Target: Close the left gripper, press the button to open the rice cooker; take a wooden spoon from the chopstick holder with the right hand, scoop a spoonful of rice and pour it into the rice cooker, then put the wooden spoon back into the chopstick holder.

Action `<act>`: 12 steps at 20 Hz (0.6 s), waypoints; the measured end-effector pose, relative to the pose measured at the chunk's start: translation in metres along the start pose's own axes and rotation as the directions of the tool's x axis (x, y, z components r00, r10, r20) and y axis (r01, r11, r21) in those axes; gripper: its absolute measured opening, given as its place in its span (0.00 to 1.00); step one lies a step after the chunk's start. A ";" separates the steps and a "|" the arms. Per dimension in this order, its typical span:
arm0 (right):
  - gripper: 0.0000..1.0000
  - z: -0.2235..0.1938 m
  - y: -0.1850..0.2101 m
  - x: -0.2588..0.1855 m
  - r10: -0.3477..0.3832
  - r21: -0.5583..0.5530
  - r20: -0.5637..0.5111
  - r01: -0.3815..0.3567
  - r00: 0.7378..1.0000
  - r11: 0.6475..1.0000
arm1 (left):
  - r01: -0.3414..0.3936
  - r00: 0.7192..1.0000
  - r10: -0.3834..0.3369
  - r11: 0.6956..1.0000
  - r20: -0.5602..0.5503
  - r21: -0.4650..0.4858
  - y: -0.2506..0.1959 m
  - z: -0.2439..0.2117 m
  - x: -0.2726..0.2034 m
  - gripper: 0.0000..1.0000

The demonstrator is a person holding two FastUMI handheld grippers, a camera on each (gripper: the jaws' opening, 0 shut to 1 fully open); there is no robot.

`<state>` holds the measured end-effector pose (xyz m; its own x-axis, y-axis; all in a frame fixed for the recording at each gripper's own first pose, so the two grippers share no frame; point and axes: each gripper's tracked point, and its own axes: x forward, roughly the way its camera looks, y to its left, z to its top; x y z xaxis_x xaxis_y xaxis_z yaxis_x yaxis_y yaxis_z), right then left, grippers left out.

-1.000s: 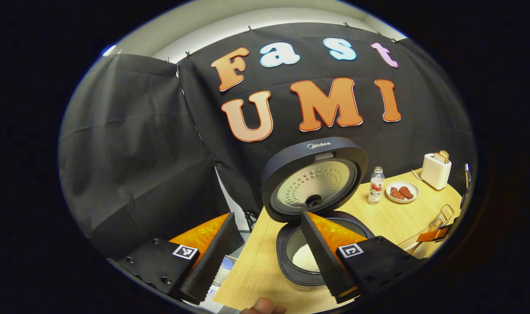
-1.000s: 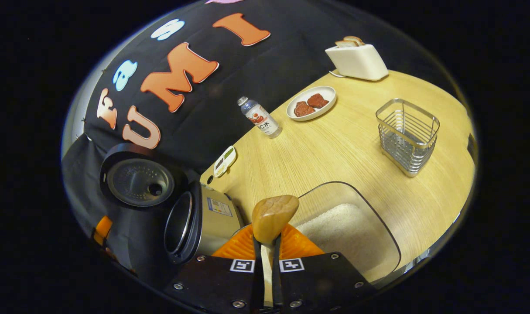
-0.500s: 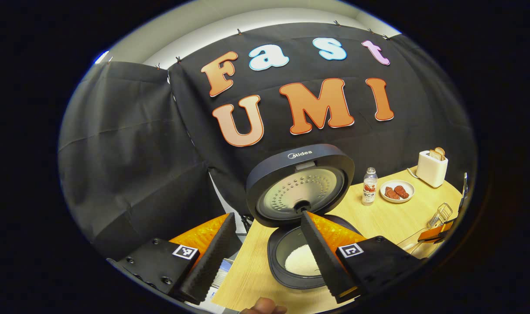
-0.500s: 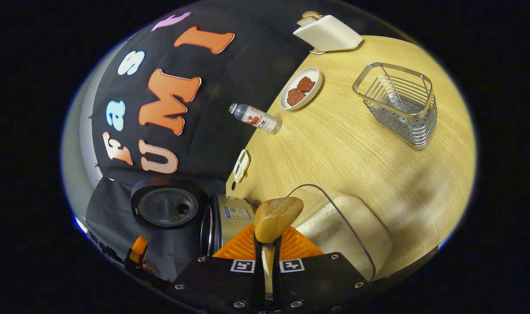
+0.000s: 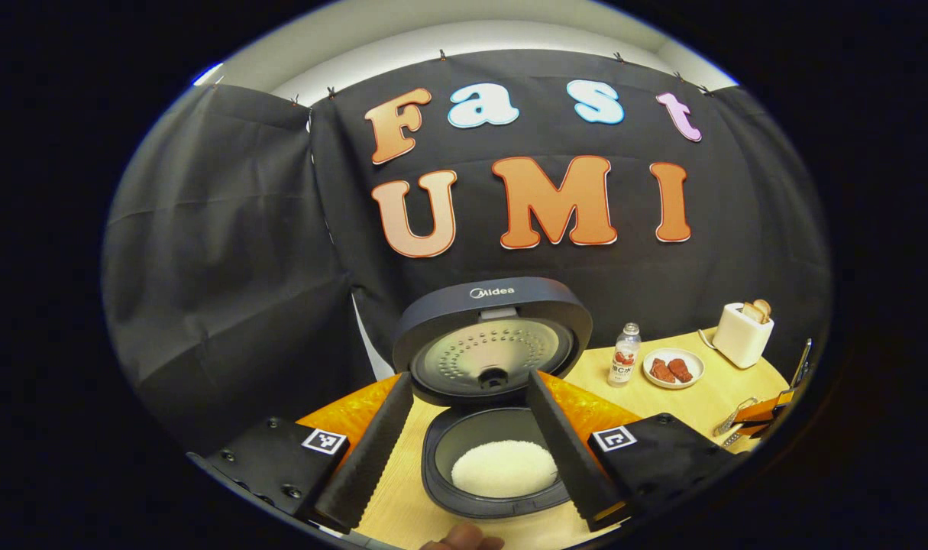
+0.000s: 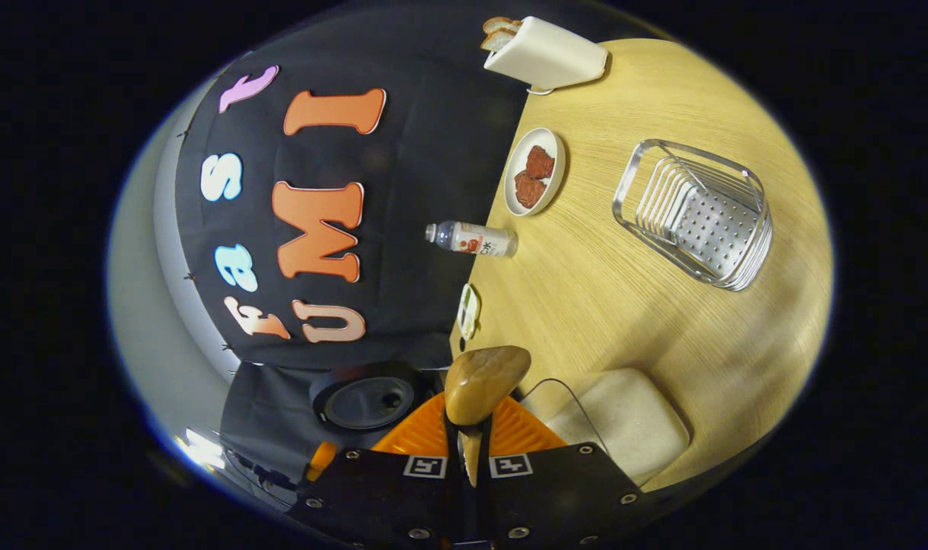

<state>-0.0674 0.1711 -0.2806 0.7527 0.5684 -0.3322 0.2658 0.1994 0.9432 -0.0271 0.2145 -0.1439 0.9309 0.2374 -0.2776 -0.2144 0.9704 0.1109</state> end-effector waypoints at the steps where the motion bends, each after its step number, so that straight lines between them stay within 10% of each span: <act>1: 0.06 0.004 0.006 -0.002 0.021 0.016 -0.005 -0.021 1.000 1.000 | -0.009 1.000 0.009 1.000 0.007 -0.008 0.000 0.002 -0.001 1.00; 12: 0.06 -0.020 0.094 0.045 0.206 0.210 -0.159 -0.171 0.966 0.963 | -0.171 0.984 0.174 0.982 0.036 -0.078 0.049 0.000 -0.034 1.00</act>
<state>-0.0209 0.2311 -0.2068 0.6859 0.7166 -0.1263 0.2534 -0.0726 0.9646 -0.0689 0.2541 -0.1286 0.8894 0.4007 -0.2200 -0.3924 0.9161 0.0822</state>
